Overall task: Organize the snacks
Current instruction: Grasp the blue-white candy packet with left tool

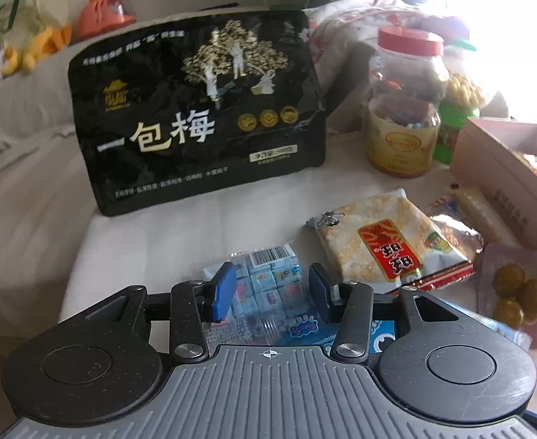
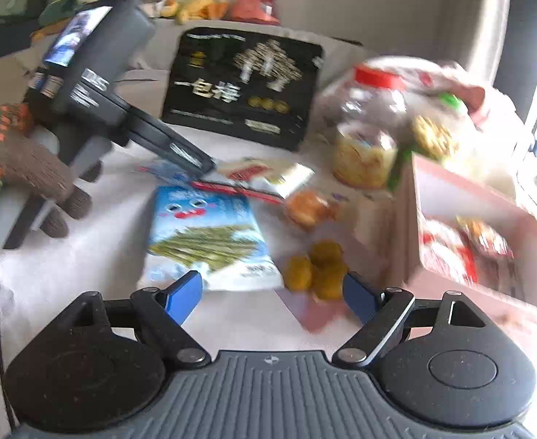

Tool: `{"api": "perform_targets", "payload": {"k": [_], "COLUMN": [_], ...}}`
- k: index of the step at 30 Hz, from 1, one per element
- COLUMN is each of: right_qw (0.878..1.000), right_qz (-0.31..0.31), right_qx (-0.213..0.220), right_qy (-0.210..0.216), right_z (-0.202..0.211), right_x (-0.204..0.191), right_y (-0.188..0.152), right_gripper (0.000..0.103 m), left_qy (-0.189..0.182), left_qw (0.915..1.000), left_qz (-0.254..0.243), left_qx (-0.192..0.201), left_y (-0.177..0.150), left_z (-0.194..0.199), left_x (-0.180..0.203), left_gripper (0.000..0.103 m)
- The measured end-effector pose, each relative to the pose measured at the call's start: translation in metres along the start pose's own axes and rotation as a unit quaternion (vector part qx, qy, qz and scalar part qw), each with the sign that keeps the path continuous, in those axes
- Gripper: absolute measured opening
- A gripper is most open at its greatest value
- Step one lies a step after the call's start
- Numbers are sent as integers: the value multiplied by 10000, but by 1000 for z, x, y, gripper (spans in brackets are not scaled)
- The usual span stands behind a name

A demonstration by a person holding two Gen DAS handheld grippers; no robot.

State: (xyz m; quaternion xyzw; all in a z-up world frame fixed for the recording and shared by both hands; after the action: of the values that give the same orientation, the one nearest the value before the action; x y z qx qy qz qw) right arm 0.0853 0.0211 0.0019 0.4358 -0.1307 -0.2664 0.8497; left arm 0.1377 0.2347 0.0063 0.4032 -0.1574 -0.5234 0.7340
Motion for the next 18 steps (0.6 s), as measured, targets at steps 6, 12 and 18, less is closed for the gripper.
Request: {"api": "perform_targets", "payload": {"k": [6, 12, 18], "right_qw": [9964, 9948, 9946], "right_qz": [-834, -1002, -1012], "right_qx": [-102, 13, -46], "right_qy": [123, 191, 207], "right_z": [1, 1, -1], "right_x": [26, 32, 32], "right_y": [-22, -23, -24], "right_gripper": [85, 85, 85], "left_qy": [-501, -22, -140], "left_qw": [9986, 9993, 9976], "left_qz": [107, 360, 637], "left_qx": [-121, 36, -245], "left_y": [4, 2, 9], "left_z": [-1, 5, -12], "left_x": [-4, -15, -16], "left_gripper": [63, 59, 62]}}
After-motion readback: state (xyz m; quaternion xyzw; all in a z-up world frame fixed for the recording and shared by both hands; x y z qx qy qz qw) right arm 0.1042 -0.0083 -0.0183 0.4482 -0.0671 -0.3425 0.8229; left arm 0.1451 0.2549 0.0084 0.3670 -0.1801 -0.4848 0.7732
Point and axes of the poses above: each gripper's, at about its wrist camera, not at the fingertips, and z roughly against the way its jaws point, x to its right, y to its top, the point moved 1 cm from there along -z, roughly the way its jaws point, and after that the axes turned 13 degrees about y, right-handed, at the moved point
